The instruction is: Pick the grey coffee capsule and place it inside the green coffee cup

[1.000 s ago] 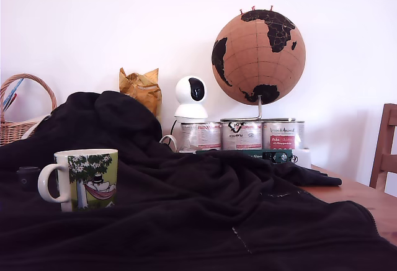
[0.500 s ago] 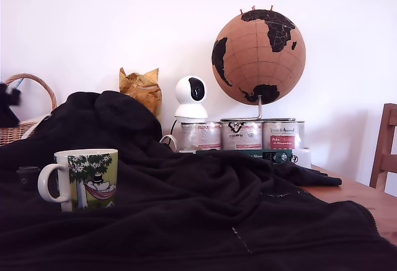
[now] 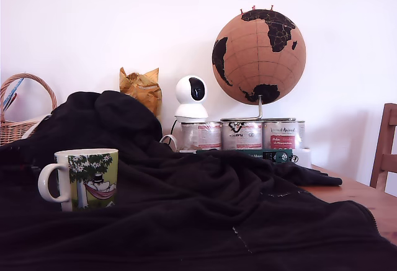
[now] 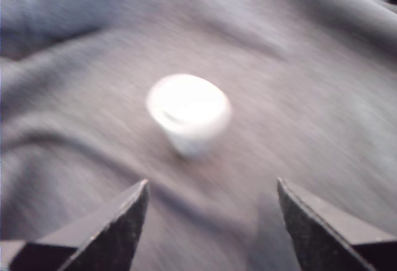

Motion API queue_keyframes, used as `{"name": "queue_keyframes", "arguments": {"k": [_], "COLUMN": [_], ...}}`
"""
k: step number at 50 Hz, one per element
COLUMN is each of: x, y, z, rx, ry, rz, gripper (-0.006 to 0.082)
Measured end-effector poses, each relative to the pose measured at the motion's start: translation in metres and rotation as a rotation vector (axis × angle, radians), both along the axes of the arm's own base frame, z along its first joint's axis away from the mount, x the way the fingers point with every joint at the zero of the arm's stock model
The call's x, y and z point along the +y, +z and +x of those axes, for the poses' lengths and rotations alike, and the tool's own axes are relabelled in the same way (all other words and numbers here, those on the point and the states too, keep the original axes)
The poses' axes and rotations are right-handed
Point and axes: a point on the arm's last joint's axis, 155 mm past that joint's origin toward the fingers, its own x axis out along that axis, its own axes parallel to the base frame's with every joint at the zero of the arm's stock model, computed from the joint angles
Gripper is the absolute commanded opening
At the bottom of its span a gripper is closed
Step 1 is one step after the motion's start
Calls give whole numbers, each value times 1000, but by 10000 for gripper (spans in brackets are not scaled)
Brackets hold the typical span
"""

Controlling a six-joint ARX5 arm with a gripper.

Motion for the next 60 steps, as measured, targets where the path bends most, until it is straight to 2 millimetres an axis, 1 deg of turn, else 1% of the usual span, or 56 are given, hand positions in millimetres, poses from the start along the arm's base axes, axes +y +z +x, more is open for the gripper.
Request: {"name": "queue_keyframes", "arguments": {"k": [4,8,17,21,25,26,28,31,33,34,38,48,60], "x": [3,3,0,-2,-4,-5,-5,-6,-5,-5,-3,-5,-25], "y": [5,7,2,1,1,1,1,3,4,4,3,3,11], "z": [11,16,28,32,35,35,37,39,40,39,39,38,35], "rx": [-21,-28,-25,-22,-16,-13,-7,-3,-7,-7,-9,-4,-21], "ry": [-6,-12,-34,-47,-59,-61,-66,-77,-77,-78,-82,-95,-184], "rz": [-8,-14,-26,-33,-39,-41,-45,-49,-48,-49,-35,-41,-112], "gripper": [611,611,607,564,501,468,388,233,151,128,121,121,121]}}
